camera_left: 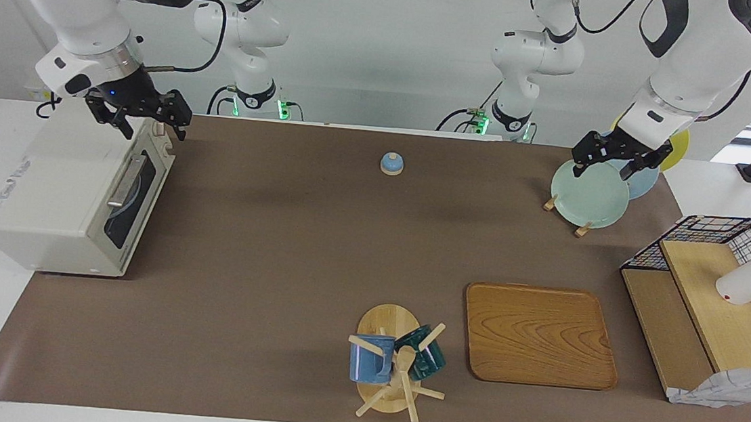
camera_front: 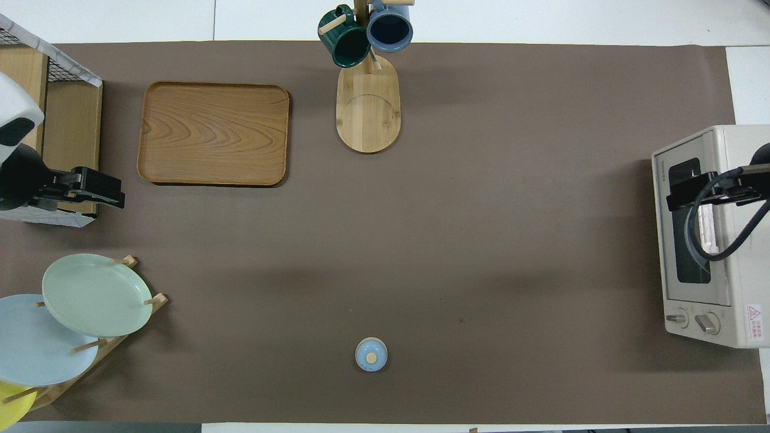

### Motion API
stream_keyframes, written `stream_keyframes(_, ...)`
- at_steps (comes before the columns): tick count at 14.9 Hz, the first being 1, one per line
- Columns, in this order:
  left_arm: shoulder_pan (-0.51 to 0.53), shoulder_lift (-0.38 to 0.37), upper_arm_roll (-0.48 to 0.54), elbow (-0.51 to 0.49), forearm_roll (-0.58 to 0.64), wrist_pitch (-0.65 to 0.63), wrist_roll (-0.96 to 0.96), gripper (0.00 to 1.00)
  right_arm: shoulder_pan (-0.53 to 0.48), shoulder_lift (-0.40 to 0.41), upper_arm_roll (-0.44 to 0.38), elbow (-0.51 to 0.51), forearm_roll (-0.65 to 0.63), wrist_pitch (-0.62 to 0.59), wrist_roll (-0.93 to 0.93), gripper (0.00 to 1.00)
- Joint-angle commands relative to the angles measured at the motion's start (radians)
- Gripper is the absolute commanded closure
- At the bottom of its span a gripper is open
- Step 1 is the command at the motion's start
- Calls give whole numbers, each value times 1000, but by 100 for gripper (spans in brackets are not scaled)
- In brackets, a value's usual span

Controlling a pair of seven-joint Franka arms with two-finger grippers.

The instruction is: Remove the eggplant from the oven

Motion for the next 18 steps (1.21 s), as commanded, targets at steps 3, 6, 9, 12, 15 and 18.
stream_keyframes(3, -1, -28, 5, -30, -11, 19, 0, 0, 1, -4, -1, 0, 10, -27, -17, 0)
stream_keyframes(6, -1, -28, 5, -30, -11, 19, 0, 0, -16, -9, -2, -15, 20, -19, -54, 3)
stream_keyframes(9, -1, -28, 5, -30, -11, 19, 0, 0, -18, -33, -4, -66, 20, -13, -77, 100)
stream_keyframes(12, -1, -28, 5, -30, -11, 19, 0, 0, -51, -93, -7, -221, 19, 91, -97, 100)
stream_keyframes(15, -1, -28, 5, -30, -11, 19, 0, 0, -61, -113, -8, -296, -9, 200, -95, 100)
stream_keyframes(18, -1, -28, 5, -30, -11, 19, 0, 0, -101, -93, -8, -331, -43, 275, -98, 100)
